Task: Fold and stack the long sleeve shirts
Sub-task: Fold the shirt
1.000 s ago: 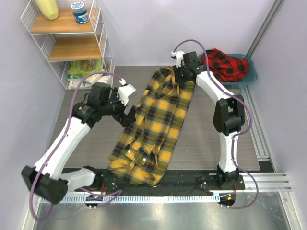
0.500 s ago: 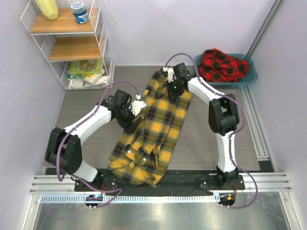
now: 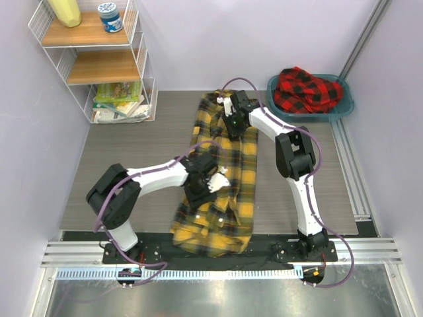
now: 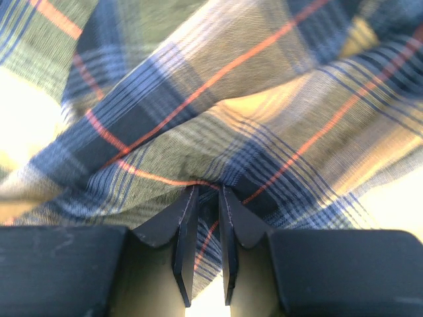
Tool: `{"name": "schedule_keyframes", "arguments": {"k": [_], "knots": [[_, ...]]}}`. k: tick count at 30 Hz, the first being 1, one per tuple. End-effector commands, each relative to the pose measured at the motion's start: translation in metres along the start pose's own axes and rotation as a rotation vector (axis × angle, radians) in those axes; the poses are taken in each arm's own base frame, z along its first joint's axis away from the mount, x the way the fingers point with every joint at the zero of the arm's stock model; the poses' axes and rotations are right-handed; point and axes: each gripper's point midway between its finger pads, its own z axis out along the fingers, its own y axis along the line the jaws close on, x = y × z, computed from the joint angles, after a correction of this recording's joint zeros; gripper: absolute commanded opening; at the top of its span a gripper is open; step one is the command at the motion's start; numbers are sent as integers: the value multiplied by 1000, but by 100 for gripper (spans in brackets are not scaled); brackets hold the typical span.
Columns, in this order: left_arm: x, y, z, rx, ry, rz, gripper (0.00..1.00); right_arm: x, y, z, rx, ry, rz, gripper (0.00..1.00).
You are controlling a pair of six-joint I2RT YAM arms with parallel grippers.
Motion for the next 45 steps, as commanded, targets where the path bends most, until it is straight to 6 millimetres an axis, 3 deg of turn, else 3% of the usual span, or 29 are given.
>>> {"name": "schedule_keyframes", "arguments": {"k": [1,2,5,6,8,9,10,12,15,19,20,22,23,25,29,35,40,45], "knots": [[-31,-55,18,165,-7,0,58,-19,-23,22,74,-52,-82,25],[-38,-57,18,171,-15,-8,58,-29,-25,18,79,-76,-91,24],[-42,-52,13,172,-32,-25,58,-32,-19,2,55,-66,-103,24],[-40,-46,7,177,-55,-50,59,-42,-16,-22,45,-101,-101,25],[-42,-47,-23,266,-165,-105,64,-43,-3,-42,-29,-125,-91,27],[-44,-49,-37,306,-215,-128,67,-58,2,-73,-47,-183,-88,31],[-50,-47,-63,310,-307,-133,71,-61,7,-83,-68,-200,-86,34],[-53,-34,-87,312,-410,-212,77,-69,26,-109,-144,-240,-65,41],[-63,-1,-117,211,-532,-310,77,-70,50,-120,-246,-242,10,43],[-75,46,-131,179,-633,-556,72,-58,78,-109,-362,-176,135,43],[-78,67,-131,168,-674,-614,72,-49,83,-103,-374,-145,158,43],[-83,83,-128,188,-711,-769,70,-43,94,-95,-382,-131,183,44],[-90,101,-132,166,-775,-807,69,-38,96,-88,-375,-128,188,45],[-95,112,-119,205,-795,-955,68,-31,102,-81,-366,-113,191,46],[-114,140,-120,264,-952,-1086,69,-11,112,-72,-289,-69,173,50],[-94,186,-111,216,-1014,-1318,74,-4,115,-82,-92,-114,78,45],[-83,195,-104,155,-969,-1400,77,8,134,-79,-63,-100,19,43],[-75,201,-94,119,-945,-1477,78,14,140,-71,-43,-86,7,49]]}}
